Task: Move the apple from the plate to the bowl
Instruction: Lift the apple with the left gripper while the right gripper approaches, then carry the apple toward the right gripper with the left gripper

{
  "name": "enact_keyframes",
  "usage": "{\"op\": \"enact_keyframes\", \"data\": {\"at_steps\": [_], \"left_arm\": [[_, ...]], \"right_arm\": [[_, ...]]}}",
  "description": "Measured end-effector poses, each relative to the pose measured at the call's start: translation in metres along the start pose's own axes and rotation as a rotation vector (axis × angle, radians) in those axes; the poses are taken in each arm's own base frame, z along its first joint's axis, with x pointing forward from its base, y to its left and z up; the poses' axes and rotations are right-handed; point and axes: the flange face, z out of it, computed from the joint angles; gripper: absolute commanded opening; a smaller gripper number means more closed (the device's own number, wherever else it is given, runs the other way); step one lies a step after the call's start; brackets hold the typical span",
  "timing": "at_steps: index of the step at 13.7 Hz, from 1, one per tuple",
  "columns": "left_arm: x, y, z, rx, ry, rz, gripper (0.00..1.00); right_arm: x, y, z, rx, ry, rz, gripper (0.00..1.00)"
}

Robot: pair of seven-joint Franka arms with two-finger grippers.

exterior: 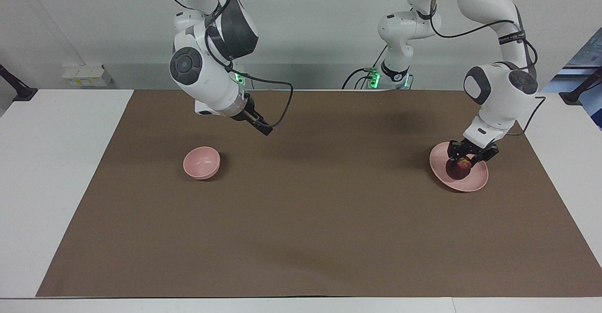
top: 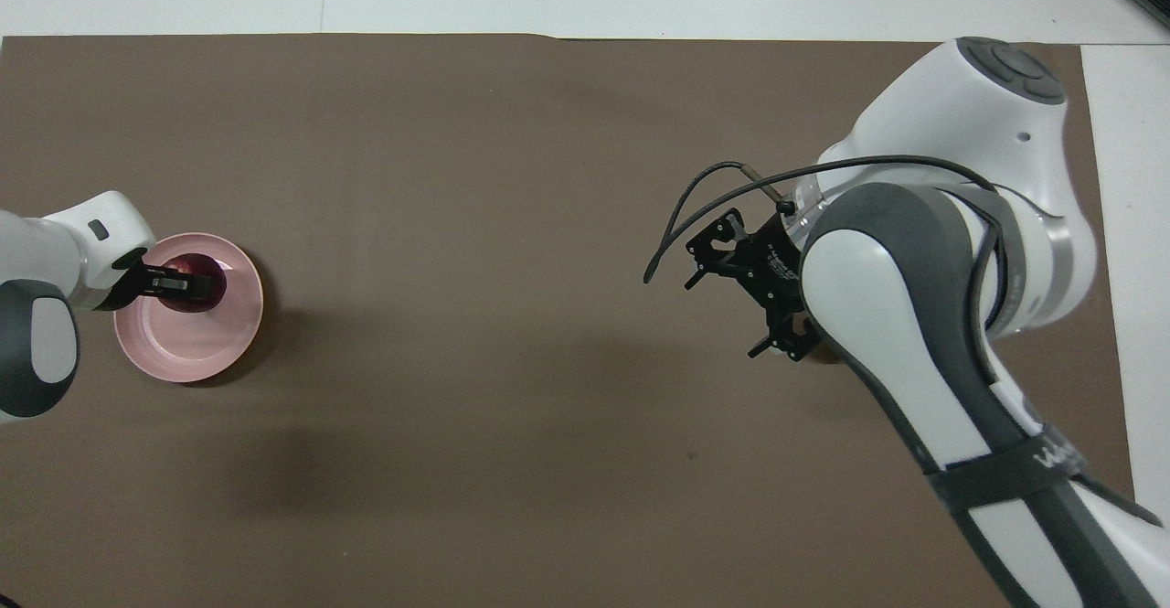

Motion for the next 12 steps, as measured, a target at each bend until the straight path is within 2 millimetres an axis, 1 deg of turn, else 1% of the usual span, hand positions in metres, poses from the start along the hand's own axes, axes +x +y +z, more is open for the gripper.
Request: {"op": "enact_keyframes", "data": {"at_steps": [2, 3, 4, 5, 6, 8, 10, 11, 12], "left_arm": [[-0.003, 0.006, -0.023, 0.001, 0.007, 0.009, 0.0], [-0.003, 0.015, -0.033, 0.001, 0.012, 0.024, 0.0], [-0.001, 0.031, -0.04, -0.001, 0.017, 0.041, 0.0], [0.002, 0.05, -0.043, -0.004, 0.021, 0.041, 0.0], [0.006, 0.076, -0.042, -0.011, 0.019, 0.021, 0.0], [0.011, 0.139, -0.041, -0.023, 0.015, -0.033, 0.0], [0.01, 0.193, -0.042, -0.069, 0.011, -0.075, 0.0], [0.009, 0.214, -0.043, -0.137, 0.004, -0.107, 0.0], [0.007, 0.227, -0.044, -0.202, -0.005, -0.137, 0.0]], "right_arm": [[-0.018, -0.019, 0.016, 0.059, -0.053, 0.069, 1.0], [-0.026, -0.027, 0.022, 0.103, -0.086, 0.102, 1.0], [-0.035, -0.035, 0.027, 0.149, -0.115, 0.138, 1.0], [-0.041, -0.042, 0.031, 0.187, -0.138, 0.173, 1.0], [-0.047, -0.047, 0.035, 0.224, -0.162, 0.207, 1.0], [-0.056, -0.056, 0.043, 0.289, -0.181, 0.249, 1.0], [-0.063, -0.061, 0.048, 0.329, -0.205, 0.261, 1.0], [-0.066, -0.062, 0.048, 0.344, -0.216, 0.261, 1.0], [-0.066, -0.062, 0.049, 0.359, -0.235, 0.263, 1.0]]}}
